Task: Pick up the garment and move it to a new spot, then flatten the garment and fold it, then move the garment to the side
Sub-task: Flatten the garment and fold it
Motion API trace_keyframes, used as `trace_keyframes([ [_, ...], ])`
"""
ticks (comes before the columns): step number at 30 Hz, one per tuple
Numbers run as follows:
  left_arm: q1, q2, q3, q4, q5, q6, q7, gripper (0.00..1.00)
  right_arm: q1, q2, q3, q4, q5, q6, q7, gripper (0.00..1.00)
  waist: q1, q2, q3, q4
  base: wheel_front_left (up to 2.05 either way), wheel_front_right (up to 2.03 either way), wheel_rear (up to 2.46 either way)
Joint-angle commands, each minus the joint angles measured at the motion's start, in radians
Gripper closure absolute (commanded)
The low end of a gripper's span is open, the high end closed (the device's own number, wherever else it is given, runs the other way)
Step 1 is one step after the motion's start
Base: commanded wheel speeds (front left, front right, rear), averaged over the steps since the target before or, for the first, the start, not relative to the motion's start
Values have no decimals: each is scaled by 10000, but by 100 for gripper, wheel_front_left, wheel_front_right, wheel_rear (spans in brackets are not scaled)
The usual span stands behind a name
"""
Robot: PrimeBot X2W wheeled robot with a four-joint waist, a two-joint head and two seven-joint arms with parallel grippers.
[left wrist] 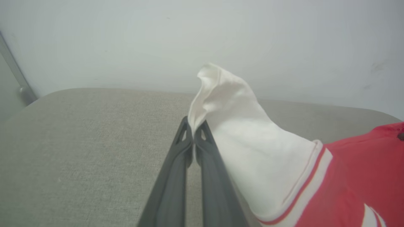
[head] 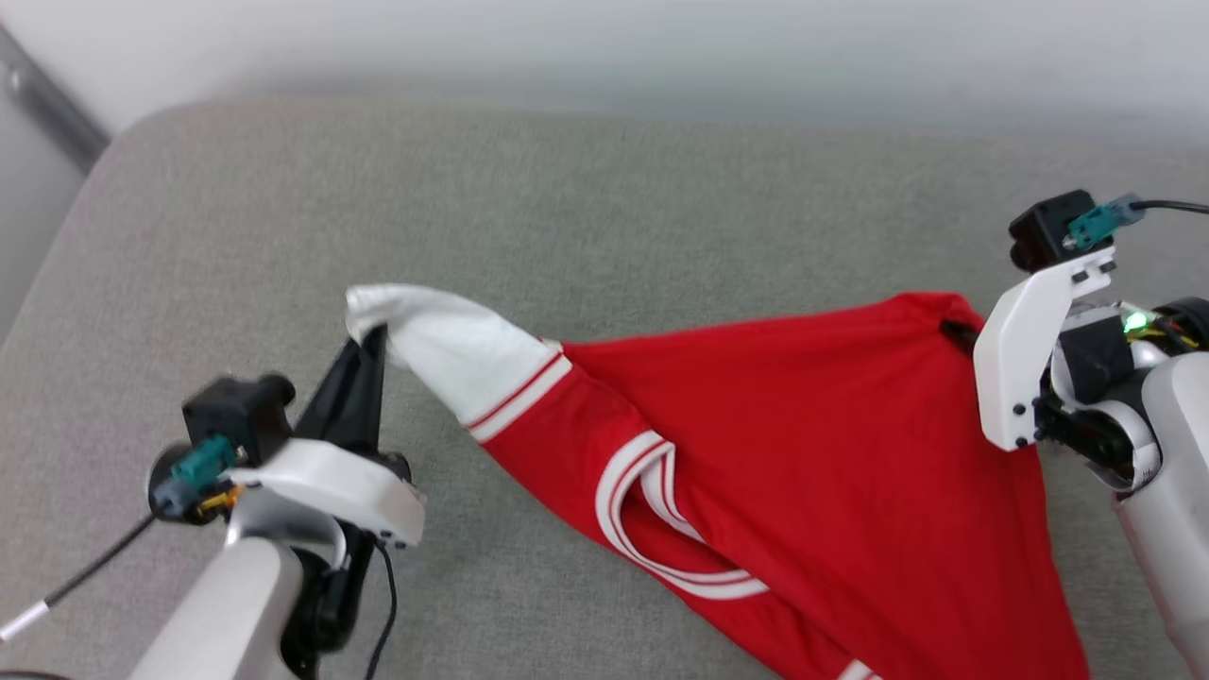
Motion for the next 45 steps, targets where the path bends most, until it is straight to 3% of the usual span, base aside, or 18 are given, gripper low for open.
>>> trace_keyframes([
  [1,-259,93,77,17,-19,-31,76,100,-151,122,-123,74,-114,-3,-229,100,-1,0,-558,-321,0,0,0],
  [4,-941,302,38,149,147,-130,350,100,-309,272,-413,297,-299,-5,-659,100,-1,0,-1052,-538,0,0,0],
  [10,-2537,201,116,858,143,-214,772,100,-892,544,-872,900,-465,-5,-1115,100,-1,0,-1713,-912,0,0,0],
  [18,-5045,-119,166,2547,125,-584,942,100,-2134,630,-1178,1506,-808,-5,-1659,100,-1,0,-1538,-1223,0,0,0],
  [24,-7319,-184,262,3705,268,-787,986,100,-3583,580,-1495,1660,-1182,-6,-2154,100,-1,0,-366,-1412,0,0,0],
  [30,-9585,126,212,4566,785,-976,740,100,-5243,647,-1763,1754,-1653,-10,-2826,100,-1,0,961,-1592,0,0,0],
  [45,-13369,1037,524,5014,1298,-1223,467,100,-8645,596,-1885,1584,-2303,-11,-4754,100,-1,0,4031,-1976,0,0,0],
])
